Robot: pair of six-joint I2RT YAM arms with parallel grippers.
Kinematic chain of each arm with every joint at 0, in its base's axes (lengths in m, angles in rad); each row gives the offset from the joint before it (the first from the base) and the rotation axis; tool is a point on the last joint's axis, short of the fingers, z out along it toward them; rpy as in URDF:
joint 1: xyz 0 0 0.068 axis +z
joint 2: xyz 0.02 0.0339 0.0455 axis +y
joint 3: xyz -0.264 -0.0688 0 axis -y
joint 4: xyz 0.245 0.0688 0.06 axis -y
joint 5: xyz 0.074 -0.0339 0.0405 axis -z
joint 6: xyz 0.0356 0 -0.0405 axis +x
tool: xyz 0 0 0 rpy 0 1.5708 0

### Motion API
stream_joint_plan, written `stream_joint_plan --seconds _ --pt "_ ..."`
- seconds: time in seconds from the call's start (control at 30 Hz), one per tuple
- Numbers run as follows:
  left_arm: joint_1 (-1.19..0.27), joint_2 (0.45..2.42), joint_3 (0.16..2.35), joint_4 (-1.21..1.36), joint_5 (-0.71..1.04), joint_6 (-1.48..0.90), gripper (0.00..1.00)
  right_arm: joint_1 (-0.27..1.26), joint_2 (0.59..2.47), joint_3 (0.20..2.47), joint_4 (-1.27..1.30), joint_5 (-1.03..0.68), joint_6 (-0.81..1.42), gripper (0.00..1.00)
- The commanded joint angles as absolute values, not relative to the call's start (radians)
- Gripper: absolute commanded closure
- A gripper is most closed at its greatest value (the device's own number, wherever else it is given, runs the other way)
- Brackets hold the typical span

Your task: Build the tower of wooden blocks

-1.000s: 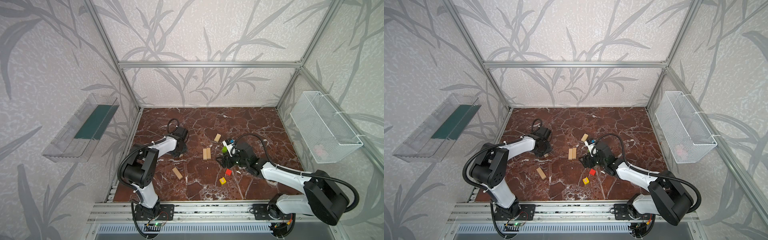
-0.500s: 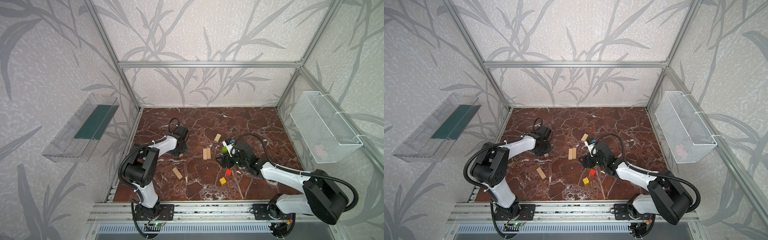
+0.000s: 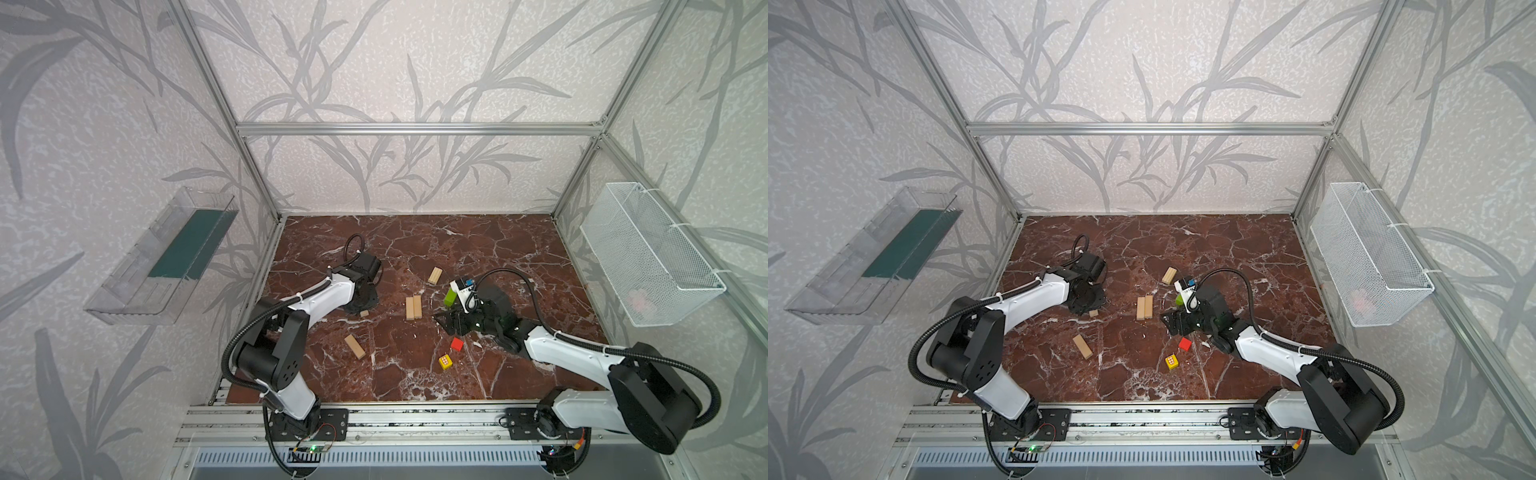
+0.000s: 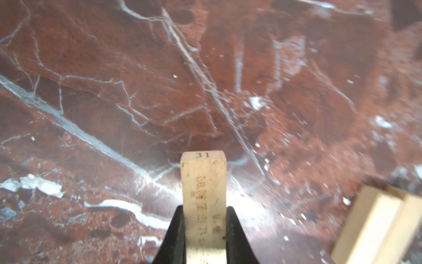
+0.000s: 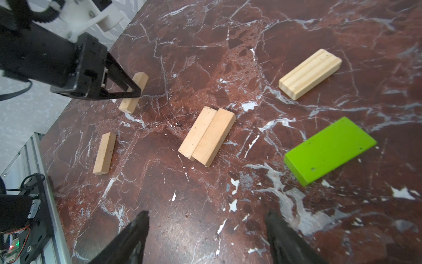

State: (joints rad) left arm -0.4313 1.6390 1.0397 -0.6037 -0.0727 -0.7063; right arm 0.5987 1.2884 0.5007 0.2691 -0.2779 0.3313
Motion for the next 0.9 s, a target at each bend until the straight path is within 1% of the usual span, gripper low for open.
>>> stream_joint_plan --seconds 0.0,0.17,0.3,0.47,0.6,0.87 --pt "-0.481 1.605 1.072 -0.673 -0.069 -0.691 1.00 0.578 1.244 0.477 0.314 -0.264 0.352 0.19" --pt "-0.594 1.606 1.126 -0.693 -0.062 -0.698 1.00 0.543 1.226 0.454 0.341 -0.284 0.370 0.17" --pt "-0.659 1.634 1.177 -0.694 -0.047 -0.693 1.00 0.529 1.219 0.446 0.357 -0.304 0.376 0.16" --pt "-0.721 1.679 1.230 -0.679 -0.047 -0.684 1.00 0.525 1.214 0.439 0.369 -0.319 0.377 0.13" --pt "-0.741 1.714 1.249 -0.651 -0.060 -0.669 1.00 0.523 1.209 0.433 0.383 -0.324 0.380 0.11" --pt "-0.742 1.797 1.273 -0.589 -0.010 -0.655 1.00 0.522 1.192 0.423 0.382 -0.305 0.380 0.09"
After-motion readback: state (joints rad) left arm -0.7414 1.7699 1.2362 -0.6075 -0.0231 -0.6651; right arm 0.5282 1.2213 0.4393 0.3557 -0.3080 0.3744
